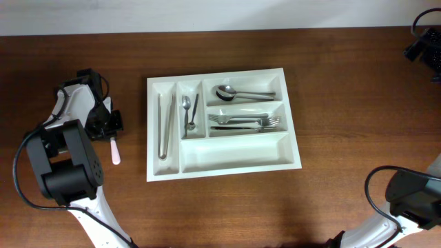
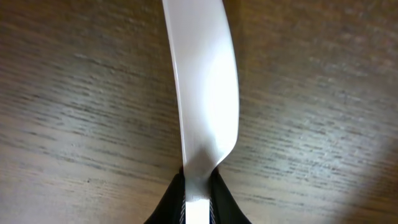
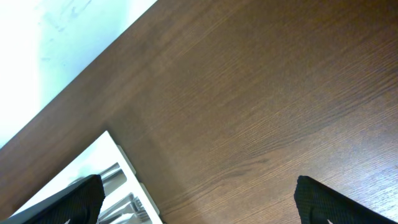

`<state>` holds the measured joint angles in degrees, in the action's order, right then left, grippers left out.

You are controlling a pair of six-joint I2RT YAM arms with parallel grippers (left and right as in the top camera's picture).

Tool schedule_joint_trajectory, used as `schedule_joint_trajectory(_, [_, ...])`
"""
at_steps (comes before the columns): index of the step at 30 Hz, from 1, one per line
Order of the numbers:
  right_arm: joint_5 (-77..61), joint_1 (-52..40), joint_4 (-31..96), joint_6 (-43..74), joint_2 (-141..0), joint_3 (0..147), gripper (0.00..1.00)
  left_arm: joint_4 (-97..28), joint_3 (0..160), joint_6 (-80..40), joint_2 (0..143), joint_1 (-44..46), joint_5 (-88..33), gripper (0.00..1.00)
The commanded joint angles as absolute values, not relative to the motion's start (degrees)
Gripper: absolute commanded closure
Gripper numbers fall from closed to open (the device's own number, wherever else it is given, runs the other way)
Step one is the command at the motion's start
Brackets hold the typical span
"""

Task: Pack container
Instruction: 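Carry the knife over the tray's bottom long compartment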

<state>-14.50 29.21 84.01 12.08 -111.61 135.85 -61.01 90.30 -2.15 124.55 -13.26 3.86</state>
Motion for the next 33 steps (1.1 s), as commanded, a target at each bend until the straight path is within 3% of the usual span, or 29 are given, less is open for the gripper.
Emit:
schedule_joint_trajectory(1, [-14.61, 29.28, 84.03, 12.51, -111.28, 135.63, 0.02, -62.61, 89.8, -0.34, 124.36, -13.41, 3.86, 0.98])
schedule_joint_trajectory(16, [-14.61, 29.28, 84.03, 12.51, -111.28, 135.63, 0.01, -69.1, 98.78, 4.73, 104.14, -8.47, 3.79, 0.98])
schedule_joint_trajectory(25, [-14.59, 29.28, 84.03, 12.51, -111.28, 135.63, 0.01, -69.06, 98.5, 10.92, 100.05, 7.11, 0.95, 0.98])
schedule_joint_trajectory(33, [-14.59, 29.28, 84.03, 12.51, -111.28, 135.63, 0.01, -68.47, 98.35, 24.29, 100.38, 23.51, 0.75, 0.98])
